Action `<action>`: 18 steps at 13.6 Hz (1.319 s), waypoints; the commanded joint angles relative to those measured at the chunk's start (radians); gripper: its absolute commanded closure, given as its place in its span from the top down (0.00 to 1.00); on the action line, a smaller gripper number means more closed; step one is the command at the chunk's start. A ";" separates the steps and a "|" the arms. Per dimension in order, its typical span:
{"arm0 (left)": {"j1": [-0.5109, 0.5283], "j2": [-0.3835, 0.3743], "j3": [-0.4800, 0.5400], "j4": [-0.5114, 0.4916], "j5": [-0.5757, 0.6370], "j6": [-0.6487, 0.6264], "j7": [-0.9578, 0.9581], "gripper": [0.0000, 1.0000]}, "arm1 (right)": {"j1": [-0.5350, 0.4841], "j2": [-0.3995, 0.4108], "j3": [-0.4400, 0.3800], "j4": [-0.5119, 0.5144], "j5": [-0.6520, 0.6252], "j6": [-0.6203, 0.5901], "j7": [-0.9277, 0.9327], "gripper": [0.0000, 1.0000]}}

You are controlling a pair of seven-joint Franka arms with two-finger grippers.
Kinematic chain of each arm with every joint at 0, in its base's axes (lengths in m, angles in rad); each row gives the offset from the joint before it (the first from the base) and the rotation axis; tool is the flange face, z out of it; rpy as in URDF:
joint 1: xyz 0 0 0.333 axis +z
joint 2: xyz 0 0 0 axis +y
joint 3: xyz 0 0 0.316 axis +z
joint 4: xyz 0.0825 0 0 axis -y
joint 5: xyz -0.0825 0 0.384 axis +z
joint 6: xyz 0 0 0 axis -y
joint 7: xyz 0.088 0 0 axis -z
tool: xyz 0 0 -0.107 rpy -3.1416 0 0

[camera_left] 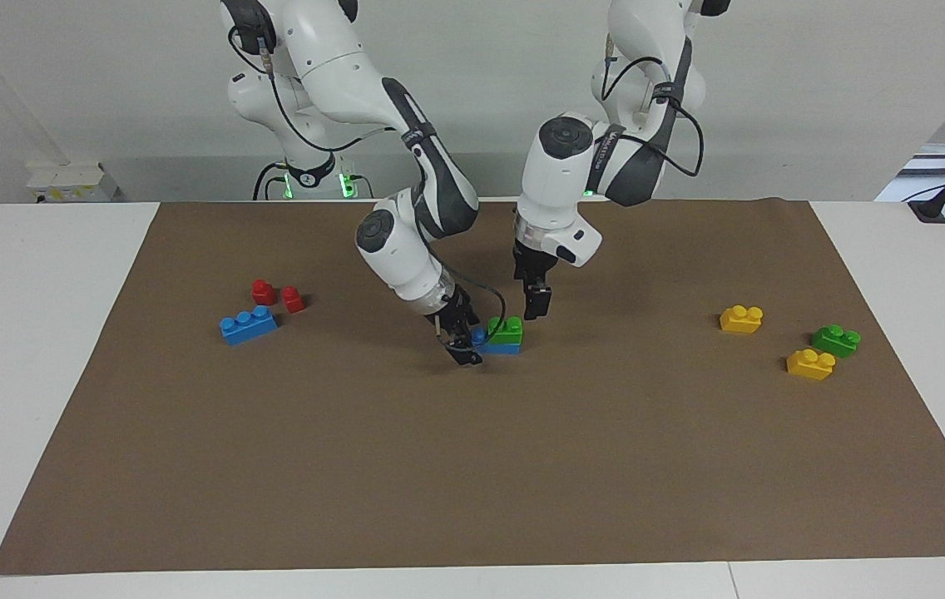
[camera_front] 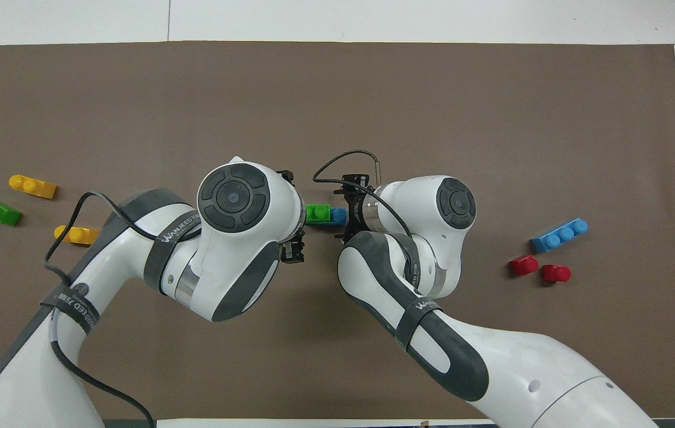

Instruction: Remove green block with left arm and hold with right

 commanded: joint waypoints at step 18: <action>-0.040 0.117 0.019 -0.010 0.091 0.191 -0.135 1.00 | -0.028 0.001 -0.001 -0.005 0.061 0.006 0.004 0.00</action>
